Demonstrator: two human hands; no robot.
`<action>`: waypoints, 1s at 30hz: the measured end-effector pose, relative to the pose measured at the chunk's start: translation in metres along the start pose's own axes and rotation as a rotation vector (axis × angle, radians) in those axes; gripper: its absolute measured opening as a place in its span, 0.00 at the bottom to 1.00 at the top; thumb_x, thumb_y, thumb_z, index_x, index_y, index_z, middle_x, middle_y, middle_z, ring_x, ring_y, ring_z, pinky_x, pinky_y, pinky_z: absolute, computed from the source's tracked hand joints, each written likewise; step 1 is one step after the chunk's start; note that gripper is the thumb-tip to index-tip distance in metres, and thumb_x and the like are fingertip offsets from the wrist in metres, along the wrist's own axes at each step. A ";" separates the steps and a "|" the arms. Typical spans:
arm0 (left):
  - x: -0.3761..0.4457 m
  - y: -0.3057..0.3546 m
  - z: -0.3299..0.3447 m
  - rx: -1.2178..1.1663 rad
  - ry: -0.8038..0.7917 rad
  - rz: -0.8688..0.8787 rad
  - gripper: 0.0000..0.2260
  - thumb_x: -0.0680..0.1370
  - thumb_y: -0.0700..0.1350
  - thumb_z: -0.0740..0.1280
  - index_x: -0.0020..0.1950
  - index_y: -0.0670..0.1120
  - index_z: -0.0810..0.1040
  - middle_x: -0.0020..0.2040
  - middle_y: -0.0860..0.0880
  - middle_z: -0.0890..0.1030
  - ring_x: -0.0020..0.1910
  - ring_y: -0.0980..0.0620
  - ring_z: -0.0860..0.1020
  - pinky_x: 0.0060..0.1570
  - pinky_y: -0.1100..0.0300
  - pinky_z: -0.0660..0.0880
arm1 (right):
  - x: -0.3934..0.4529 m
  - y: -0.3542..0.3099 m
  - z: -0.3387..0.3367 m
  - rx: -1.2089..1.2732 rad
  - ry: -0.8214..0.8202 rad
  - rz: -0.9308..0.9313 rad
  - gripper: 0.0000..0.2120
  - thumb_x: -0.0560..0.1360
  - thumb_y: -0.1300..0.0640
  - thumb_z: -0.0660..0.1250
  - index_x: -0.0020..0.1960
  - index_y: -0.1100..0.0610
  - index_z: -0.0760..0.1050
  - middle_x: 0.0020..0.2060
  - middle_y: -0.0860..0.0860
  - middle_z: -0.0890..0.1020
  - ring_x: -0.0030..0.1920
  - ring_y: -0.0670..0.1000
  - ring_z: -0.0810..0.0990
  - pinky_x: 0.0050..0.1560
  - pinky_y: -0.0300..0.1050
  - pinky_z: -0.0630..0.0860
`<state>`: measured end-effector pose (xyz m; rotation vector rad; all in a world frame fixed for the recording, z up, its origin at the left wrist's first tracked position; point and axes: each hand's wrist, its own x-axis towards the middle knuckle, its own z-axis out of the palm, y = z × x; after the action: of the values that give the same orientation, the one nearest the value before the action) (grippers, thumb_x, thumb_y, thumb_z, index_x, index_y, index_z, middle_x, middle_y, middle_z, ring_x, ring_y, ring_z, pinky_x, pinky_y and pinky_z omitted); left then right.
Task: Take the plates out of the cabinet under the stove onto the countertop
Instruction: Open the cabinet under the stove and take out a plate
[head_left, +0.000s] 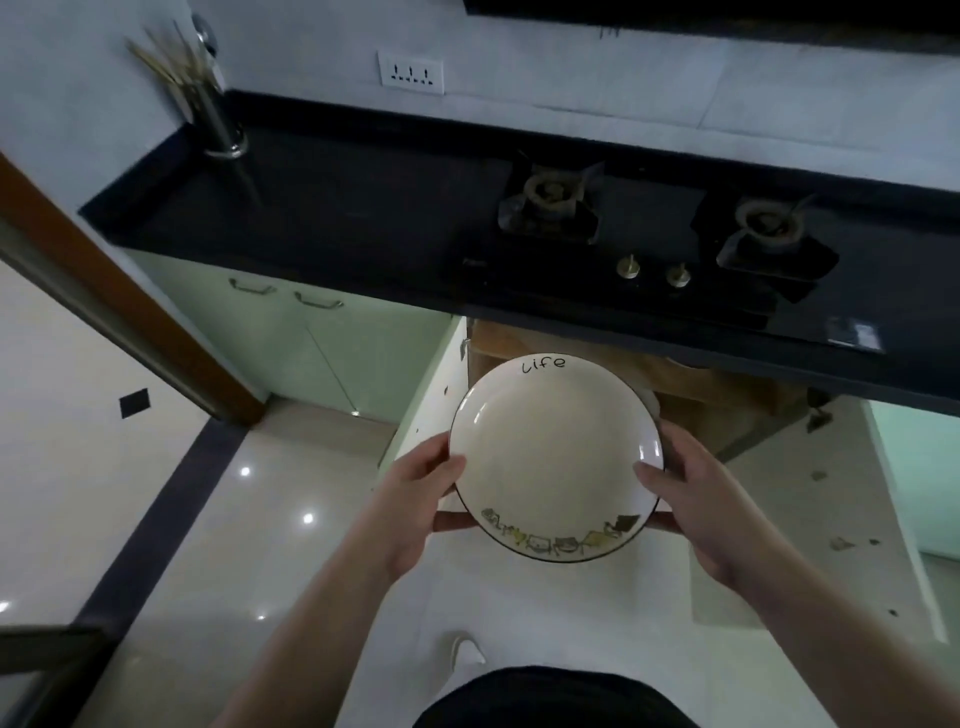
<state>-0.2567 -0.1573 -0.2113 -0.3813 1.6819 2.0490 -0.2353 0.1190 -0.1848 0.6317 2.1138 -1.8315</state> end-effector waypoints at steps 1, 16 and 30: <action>-0.007 0.004 0.005 0.012 0.007 0.027 0.15 0.81 0.38 0.62 0.54 0.55 0.85 0.47 0.47 0.82 0.46 0.52 0.80 0.42 0.49 0.82 | -0.003 -0.003 -0.004 0.017 -0.003 -0.020 0.20 0.80 0.60 0.64 0.69 0.46 0.70 0.56 0.48 0.82 0.52 0.52 0.82 0.37 0.44 0.82; -0.084 -0.014 0.083 0.018 0.238 0.068 0.19 0.80 0.36 0.62 0.59 0.57 0.82 0.51 0.45 0.85 0.49 0.44 0.84 0.39 0.45 0.82 | -0.039 0.006 -0.082 0.085 -0.272 -0.065 0.22 0.79 0.59 0.61 0.55 0.28 0.74 0.48 0.40 0.84 0.46 0.45 0.84 0.41 0.47 0.83; -0.187 -0.031 -0.005 -0.026 0.578 0.143 0.17 0.81 0.37 0.61 0.59 0.57 0.80 0.45 0.49 0.85 0.43 0.50 0.84 0.35 0.50 0.83 | -0.072 -0.022 0.037 -0.035 -0.542 -0.161 0.17 0.81 0.60 0.61 0.57 0.37 0.73 0.50 0.47 0.83 0.44 0.45 0.84 0.35 0.40 0.81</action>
<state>-0.0813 -0.1901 -0.1482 -0.9617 2.0528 2.2004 -0.1868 0.0699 -0.1377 -0.0535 1.8580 -1.7814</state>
